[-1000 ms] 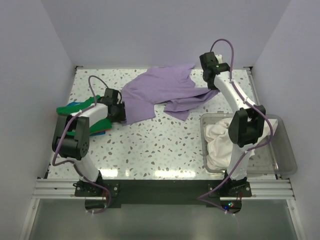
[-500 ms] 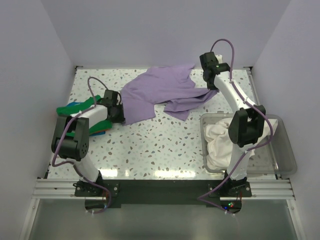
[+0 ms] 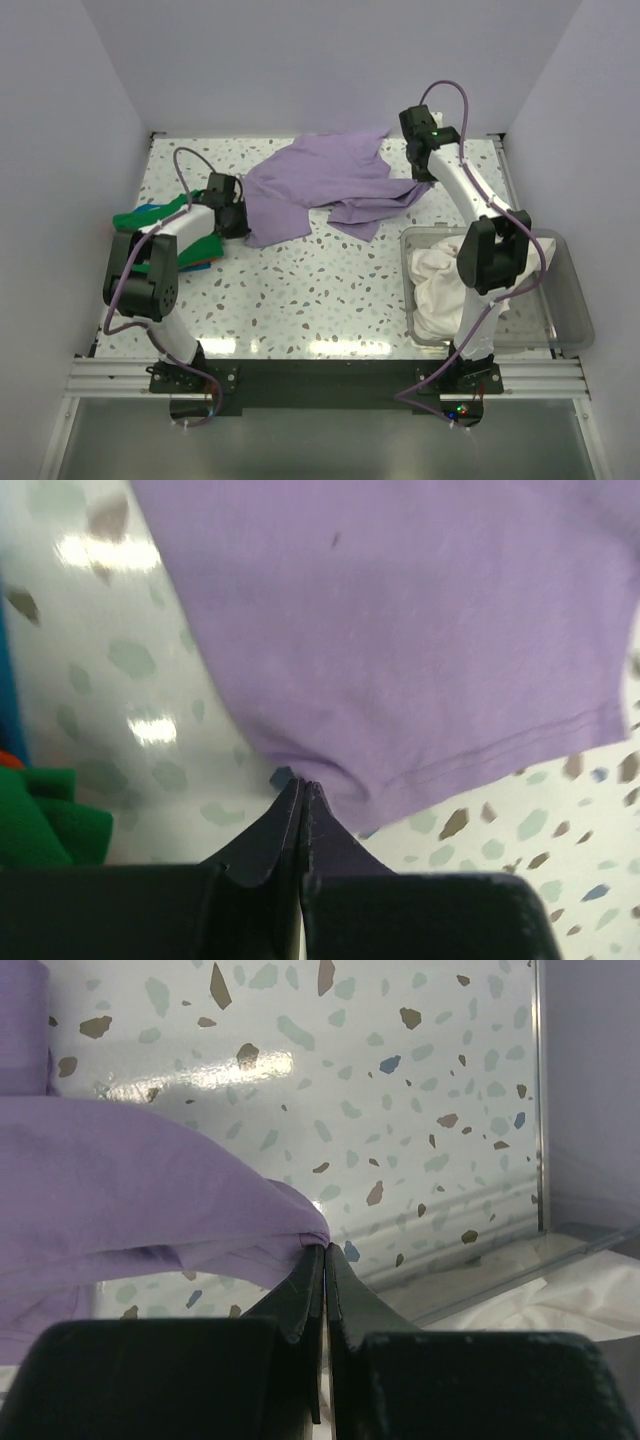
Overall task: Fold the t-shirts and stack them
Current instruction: Flatten the tshirt out
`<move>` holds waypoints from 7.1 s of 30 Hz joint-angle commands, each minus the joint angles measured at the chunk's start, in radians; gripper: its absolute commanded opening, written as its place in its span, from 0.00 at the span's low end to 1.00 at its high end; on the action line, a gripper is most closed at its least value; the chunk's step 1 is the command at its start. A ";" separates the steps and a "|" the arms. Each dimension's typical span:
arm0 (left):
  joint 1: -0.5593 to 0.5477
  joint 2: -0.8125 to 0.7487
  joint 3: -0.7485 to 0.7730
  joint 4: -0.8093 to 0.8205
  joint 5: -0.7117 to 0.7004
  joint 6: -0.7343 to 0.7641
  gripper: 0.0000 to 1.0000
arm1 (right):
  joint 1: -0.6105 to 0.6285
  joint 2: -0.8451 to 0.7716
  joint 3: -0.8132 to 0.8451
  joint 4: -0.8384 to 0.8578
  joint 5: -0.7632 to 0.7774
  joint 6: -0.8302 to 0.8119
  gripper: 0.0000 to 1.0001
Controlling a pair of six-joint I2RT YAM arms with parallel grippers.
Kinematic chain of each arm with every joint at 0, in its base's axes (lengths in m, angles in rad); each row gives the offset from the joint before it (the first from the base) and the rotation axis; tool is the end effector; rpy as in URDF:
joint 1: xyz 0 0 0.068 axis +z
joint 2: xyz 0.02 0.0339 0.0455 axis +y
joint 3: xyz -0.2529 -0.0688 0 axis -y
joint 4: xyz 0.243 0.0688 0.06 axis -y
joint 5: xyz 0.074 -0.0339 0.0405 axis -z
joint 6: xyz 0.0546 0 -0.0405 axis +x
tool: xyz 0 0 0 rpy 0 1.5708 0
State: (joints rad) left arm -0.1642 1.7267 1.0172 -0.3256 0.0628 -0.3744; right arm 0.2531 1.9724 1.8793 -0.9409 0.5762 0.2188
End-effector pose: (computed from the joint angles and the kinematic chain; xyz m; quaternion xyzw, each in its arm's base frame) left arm 0.3431 -0.0603 0.1401 -0.0929 0.9594 -0.0996 0.2469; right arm 0.4215 0.0783 0.2805 0.0595 0.9256 -0.2069 0.3113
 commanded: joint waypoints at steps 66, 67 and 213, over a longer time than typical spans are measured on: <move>0.121 -0.289 0.296 0.281 0.238 -0.159 0.00 | 0.492 -0.061 0.755 0.764 -0.368 -0.071 0.00; 0.121 -0.291 0.281 0.284 0.226 -0.159 0.00 | 0.494 -0.070 0.745 0.771 -0.330 -0.088 0.00; 0.089 0.058 0.267 0.160 0.195 0.006 0.14 | -0.051 -0.271 -0.247 0.393 -0.153 -0.001 0.00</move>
State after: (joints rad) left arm -0.0891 1.9224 1.2892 -0.1448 0.2180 -0.3744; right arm 0.2024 1.8030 1.6329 -0.5308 0.3779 0.2394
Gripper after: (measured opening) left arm 0.152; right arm 0.007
